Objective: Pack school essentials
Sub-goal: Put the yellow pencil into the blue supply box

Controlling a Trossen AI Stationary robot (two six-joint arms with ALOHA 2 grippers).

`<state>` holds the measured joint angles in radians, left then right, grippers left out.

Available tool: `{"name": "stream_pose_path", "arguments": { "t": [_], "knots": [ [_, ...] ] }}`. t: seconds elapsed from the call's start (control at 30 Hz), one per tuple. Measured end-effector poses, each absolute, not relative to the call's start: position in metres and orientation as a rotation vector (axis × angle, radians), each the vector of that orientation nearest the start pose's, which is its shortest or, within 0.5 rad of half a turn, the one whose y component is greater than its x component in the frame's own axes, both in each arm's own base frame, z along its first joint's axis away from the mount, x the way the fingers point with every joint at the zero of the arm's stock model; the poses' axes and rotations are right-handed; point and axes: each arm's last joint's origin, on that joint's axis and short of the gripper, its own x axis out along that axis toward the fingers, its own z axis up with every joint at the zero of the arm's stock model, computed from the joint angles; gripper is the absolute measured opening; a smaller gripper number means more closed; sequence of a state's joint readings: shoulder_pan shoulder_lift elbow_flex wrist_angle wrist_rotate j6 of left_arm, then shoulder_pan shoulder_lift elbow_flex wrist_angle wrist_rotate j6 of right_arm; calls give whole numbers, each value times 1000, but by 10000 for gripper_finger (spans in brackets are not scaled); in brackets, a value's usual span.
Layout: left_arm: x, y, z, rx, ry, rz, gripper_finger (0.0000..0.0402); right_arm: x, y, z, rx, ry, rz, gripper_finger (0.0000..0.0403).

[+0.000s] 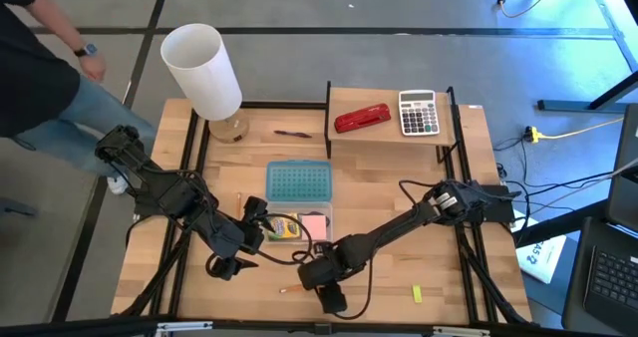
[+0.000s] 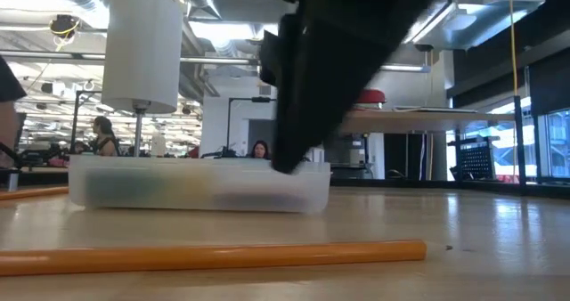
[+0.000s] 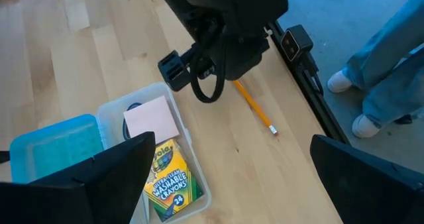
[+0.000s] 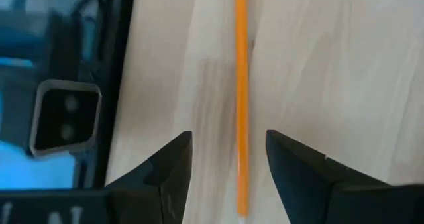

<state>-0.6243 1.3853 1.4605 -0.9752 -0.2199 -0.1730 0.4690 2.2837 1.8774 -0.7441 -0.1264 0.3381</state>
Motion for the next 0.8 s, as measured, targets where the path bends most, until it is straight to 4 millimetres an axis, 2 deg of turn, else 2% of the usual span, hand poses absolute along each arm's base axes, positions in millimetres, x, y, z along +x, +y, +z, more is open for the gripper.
{"name": "stream_pose_path", "arguments": {
  "t": [0.3, 0.47, 0.8],
  "knots": [
    [223, -153, 366, 210, 852, -302, 396, 436, 223, 178, 192, 1132, 268, 193],
    [223, -153, 366, 210, 852, -302, 396, 435, 222, 176, 151, 1135, 261, 195],
    [223, -153, 366, 210, 852, -303, 396, 431, 230, 160, 60, 1172, 314, 252]
  ]
}}
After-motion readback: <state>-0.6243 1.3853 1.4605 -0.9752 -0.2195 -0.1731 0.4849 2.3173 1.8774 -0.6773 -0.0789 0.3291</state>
